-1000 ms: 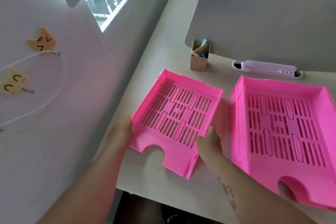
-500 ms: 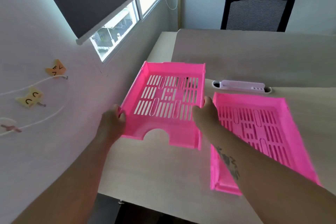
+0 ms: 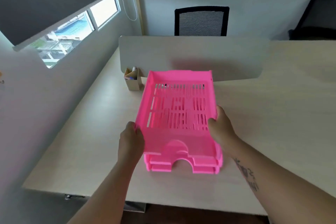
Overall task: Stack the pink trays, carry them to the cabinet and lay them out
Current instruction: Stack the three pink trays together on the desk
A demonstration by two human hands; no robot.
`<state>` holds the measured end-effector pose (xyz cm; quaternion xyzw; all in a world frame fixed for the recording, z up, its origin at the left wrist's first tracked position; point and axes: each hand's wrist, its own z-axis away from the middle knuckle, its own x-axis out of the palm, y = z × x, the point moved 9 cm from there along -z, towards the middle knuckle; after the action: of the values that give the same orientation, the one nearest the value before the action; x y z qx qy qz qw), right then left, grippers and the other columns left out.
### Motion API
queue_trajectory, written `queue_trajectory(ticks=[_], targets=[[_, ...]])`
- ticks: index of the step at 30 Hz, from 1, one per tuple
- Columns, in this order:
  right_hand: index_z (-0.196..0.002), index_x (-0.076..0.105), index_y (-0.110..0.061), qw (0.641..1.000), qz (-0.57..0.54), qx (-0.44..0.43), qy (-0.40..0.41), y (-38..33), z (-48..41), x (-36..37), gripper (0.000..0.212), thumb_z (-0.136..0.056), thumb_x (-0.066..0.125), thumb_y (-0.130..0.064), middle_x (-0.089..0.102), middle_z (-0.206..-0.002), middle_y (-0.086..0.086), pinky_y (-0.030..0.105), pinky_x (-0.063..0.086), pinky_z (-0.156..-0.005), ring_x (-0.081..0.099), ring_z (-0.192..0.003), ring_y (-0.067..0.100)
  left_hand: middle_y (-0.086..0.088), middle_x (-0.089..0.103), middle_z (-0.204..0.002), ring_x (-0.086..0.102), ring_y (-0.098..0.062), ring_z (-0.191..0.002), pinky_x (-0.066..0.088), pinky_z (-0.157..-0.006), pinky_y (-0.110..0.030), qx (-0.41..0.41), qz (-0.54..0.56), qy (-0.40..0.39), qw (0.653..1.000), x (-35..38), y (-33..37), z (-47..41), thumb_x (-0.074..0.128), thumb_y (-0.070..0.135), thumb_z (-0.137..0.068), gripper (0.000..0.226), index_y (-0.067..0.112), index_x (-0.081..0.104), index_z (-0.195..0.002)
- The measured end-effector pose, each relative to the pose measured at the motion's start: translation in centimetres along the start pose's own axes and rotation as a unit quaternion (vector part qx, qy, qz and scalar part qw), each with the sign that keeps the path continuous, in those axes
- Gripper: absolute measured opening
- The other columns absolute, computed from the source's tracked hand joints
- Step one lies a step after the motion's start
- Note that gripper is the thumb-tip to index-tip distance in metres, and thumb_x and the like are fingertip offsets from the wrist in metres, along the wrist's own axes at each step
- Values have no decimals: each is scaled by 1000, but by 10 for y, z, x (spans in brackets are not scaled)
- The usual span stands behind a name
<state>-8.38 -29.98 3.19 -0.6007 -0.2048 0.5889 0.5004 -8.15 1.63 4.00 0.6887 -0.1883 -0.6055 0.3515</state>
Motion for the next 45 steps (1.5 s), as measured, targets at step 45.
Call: queue_trajectory(ticks=[45], targets=[[-152,36,-15,999,-17,28,-20,87,37,0,53,-100,37,-6,62,-91,-3,48,57,-60,57,-65,25,-6,57,-71,51,-19,-61,41,-52,-25,-90,119,-95,984,59,-24,44,37,-3,-96,22,2,59,-96]])
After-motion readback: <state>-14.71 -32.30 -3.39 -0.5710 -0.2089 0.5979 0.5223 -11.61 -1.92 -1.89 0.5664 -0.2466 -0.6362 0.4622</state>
